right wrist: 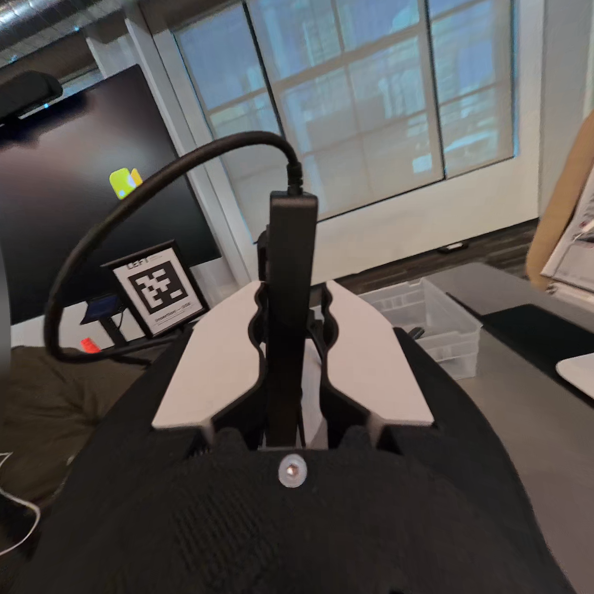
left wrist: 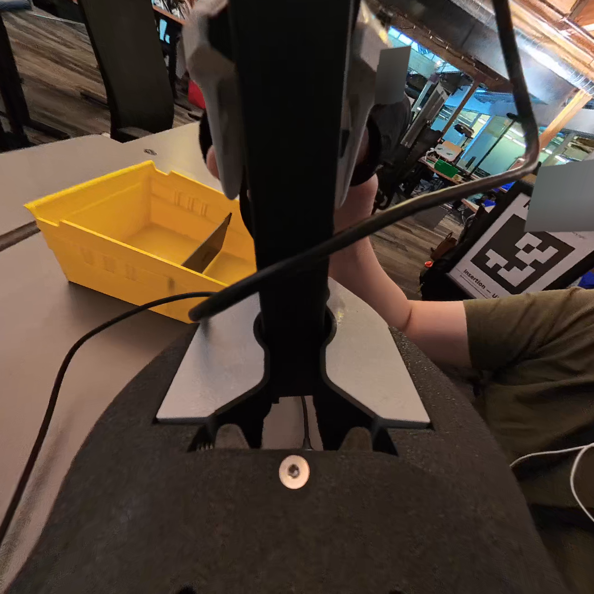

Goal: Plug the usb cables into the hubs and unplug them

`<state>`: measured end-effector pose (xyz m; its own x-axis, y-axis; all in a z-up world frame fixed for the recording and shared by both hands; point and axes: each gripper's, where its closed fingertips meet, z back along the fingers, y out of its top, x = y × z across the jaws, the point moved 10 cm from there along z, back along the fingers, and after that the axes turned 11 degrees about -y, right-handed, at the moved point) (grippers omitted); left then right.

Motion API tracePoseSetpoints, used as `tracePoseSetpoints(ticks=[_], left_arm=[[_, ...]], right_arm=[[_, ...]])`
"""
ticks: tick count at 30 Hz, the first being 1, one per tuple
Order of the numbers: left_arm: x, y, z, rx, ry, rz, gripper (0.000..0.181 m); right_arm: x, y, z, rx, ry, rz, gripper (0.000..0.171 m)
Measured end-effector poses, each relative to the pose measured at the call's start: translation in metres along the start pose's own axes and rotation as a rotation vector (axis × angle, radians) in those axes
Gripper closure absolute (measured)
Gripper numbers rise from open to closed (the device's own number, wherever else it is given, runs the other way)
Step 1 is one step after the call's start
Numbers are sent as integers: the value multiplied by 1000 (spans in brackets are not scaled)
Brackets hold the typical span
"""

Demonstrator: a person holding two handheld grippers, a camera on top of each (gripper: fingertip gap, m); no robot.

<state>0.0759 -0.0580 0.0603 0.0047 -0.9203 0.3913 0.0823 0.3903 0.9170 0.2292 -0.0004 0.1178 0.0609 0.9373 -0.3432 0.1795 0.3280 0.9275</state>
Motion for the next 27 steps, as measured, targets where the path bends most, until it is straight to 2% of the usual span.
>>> tracePoseSetpoints(ticks=[5, 8, 9, 13, 16, 19, 23, 27], left_arm=[[13, 18, 37, 28, 160, -96, 155], [22, 25, 62, 53, 237, -122, 155], [24, 26, 69, 60, 268, -132, 155], [24, 29, 92, 81, 345, -142, 154], [23, 30, 104, 120, 332, -130, 154], [22, 31, 109, 139, 321, -123, 154], [29, 34, 107, 151, 273, -138, 154], [37, 36, 105, 151, 251, -161, 154]], right_arm=[[1, 12, 21, 21, -55, 130, 136], [-13, 12, 30, 22, 45, 250, 142], [-20, 11, 30, -9, 77, 289, 146], [-53, -4, 19, -190, 111, 425, 146], [-82, -34, 3, -360, 153, 500, 142], [-100, -87, -5, -553, 136, 513, 142], [-90, -162, 4, -756, -11, 419, 155], [-74, -195, 28, -822, -140, 338, 158]])
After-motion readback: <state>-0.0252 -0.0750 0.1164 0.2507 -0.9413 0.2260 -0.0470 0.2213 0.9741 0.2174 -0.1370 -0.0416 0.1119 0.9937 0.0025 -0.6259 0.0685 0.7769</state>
